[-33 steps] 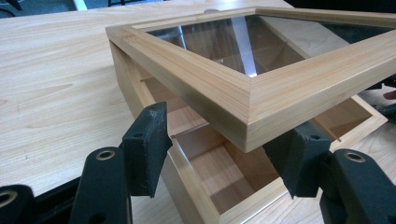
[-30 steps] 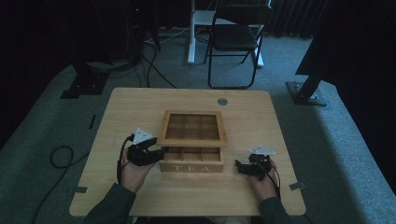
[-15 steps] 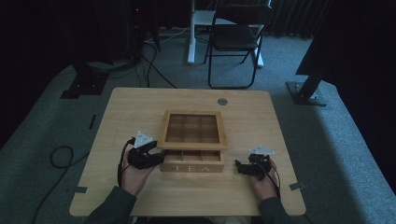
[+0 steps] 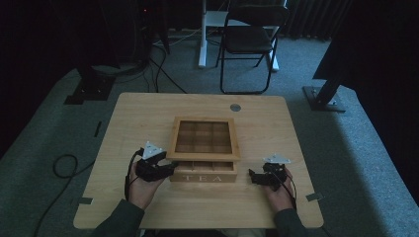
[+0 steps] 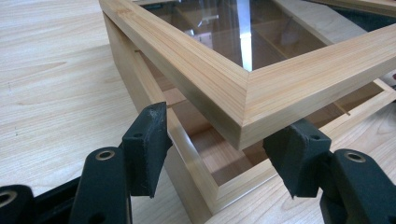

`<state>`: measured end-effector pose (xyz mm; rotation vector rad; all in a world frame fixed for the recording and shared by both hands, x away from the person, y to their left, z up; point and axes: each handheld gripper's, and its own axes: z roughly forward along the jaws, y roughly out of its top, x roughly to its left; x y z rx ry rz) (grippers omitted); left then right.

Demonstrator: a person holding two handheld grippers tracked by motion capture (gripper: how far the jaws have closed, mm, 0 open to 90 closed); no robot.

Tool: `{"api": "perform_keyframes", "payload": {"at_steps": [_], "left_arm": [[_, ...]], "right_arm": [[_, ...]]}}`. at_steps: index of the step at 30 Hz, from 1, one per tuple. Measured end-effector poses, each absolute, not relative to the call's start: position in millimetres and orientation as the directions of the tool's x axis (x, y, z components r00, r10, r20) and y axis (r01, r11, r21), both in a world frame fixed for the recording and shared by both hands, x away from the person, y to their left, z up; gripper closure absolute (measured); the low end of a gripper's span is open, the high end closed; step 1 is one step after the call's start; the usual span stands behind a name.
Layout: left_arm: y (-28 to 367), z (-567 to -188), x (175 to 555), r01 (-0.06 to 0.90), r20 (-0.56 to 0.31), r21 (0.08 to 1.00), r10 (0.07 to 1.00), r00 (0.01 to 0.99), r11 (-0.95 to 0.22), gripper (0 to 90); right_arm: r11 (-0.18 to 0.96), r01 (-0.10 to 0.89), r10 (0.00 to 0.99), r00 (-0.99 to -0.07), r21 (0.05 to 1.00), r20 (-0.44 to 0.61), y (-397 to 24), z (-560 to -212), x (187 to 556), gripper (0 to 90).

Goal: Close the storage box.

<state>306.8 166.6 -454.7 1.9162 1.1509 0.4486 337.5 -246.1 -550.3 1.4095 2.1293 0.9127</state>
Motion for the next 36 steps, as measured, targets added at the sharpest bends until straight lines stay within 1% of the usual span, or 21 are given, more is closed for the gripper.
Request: {"api": "perform_keyframes", "payload": {"at_steps": [9, 36], "left_arm": [[166, -460, 303, 0.557, -0.107, 0.795, 0.848, 0.519, -0.241, 40.8], [171, -487, 289, 0.618, -0.138, 0.742, 0.843, 0.52, -0.26, 41.0]], "right_arm": [[0.269, 0.638, 0.919, -0.394, 0.721, 0.007, -246, -550, 338, 11.6], [0.27, 0.638, 0.919, -0.395, 0.722, 0.006, -246, -550, 338, 11.6]]}}
